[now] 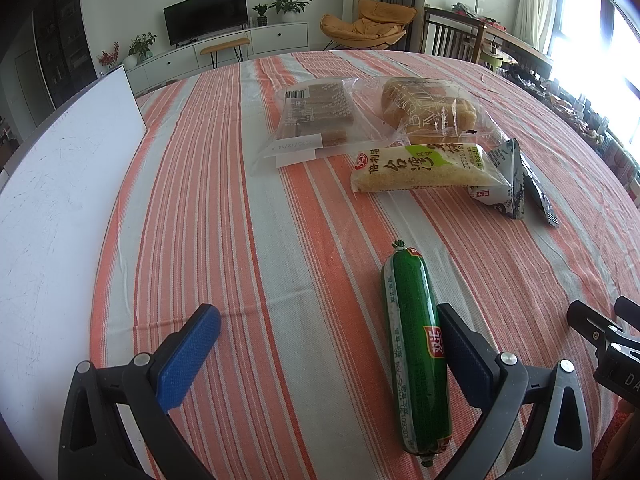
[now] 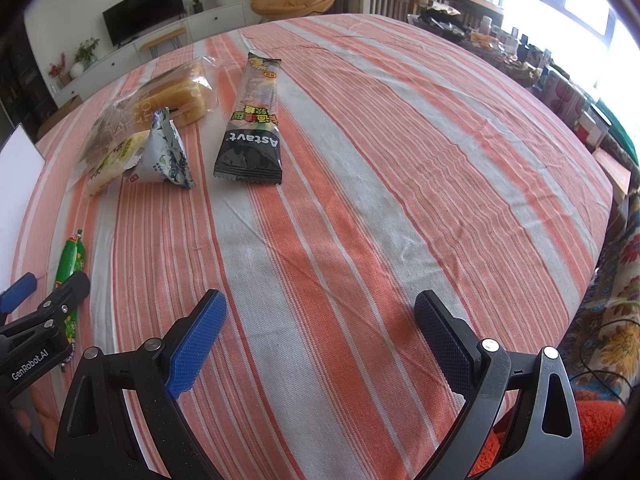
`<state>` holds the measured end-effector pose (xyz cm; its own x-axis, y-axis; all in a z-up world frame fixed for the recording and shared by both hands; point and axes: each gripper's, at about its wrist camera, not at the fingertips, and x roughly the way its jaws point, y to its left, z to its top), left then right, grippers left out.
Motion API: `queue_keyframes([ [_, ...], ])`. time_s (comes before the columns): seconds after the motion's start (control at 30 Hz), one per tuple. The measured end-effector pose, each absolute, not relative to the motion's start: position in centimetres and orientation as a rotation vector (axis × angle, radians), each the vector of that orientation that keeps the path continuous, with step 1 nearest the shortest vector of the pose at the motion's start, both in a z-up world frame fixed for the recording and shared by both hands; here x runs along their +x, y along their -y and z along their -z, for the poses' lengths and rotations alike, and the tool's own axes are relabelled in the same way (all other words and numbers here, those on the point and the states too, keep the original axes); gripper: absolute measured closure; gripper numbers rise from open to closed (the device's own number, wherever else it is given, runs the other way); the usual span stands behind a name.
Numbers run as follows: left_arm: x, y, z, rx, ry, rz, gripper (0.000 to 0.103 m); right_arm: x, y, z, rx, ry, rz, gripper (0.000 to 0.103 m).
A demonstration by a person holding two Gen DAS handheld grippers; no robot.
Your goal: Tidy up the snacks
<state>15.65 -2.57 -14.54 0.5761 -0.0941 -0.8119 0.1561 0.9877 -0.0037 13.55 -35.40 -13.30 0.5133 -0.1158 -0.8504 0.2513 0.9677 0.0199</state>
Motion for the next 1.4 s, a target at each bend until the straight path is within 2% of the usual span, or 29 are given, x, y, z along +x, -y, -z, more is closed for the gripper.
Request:
queue_keyframes([
  [1.4, 15.66, 2.56, 14.53, 0.071, -0.946, 0.147, 0.000, 13.39, 35.63, 13.14, 0.163, -1.005, 0.210, 0.006],
])
